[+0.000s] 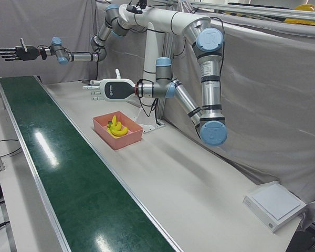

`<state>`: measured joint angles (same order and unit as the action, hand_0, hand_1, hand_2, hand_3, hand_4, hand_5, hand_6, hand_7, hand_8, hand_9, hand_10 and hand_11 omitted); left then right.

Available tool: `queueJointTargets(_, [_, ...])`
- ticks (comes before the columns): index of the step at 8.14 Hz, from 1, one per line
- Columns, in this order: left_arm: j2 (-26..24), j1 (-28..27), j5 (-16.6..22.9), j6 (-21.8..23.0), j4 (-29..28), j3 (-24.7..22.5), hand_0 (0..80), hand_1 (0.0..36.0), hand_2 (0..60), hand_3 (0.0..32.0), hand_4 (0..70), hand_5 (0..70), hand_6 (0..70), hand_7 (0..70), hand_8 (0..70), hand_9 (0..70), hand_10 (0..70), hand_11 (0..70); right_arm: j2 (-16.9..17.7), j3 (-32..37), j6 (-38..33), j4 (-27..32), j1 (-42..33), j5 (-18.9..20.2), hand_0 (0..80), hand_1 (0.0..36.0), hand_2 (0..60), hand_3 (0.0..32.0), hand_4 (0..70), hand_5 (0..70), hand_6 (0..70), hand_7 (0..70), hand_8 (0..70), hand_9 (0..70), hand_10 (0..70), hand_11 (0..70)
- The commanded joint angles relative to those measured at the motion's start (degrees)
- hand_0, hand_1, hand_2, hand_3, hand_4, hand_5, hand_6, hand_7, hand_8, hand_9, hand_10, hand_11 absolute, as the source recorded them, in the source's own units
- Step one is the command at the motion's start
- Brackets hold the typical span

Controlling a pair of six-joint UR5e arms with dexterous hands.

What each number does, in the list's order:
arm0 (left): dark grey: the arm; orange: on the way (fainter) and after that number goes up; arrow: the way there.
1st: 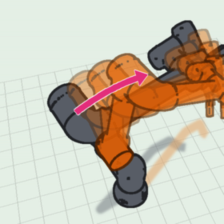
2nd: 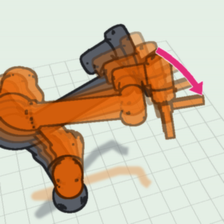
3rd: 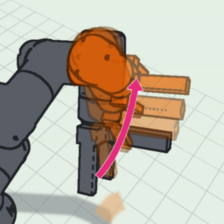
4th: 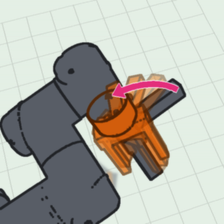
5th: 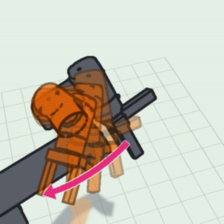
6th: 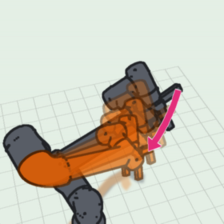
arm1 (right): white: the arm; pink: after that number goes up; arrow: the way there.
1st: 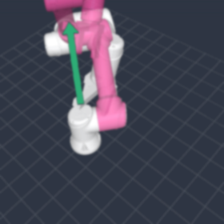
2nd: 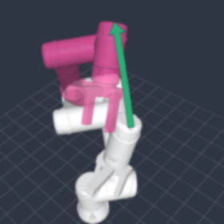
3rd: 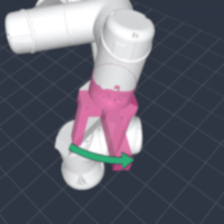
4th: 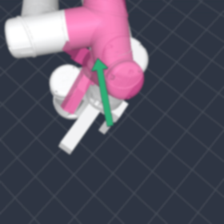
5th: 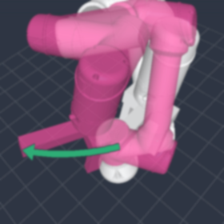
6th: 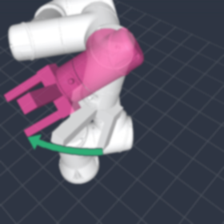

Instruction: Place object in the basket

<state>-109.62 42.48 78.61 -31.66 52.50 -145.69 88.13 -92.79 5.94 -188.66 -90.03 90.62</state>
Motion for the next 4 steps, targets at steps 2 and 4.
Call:
queueJointTargets(2, [1.9,0.3,-0.3,0.1,-0.6,-0.5,32.0,3.2,10.0,11.8,0.3,16.1,2.2,6.3,13.1,9.5,0.0,0.0,0.0,0.0,0.0,0.0,0.0,0.0,0.0,0.0,0.0,0.0,0.0,0.0,0.0,0.0,0.0,0.0,0.0,0.0])
queueJointTargets(4, [2.8,0.1,-0.3,0.1,-1.3,-0.5,35.7,3.2,4.7,16.8,0.0,16.9,2.0,6.4,12.9,9.7,0.1,0.4,0.0,0.1,0.0,0.0,0.0,0.0,0.0,0.0,0.0,0.0,0.0,0.0,0.0,0.0,0.0,0.0,0.0,0.0])
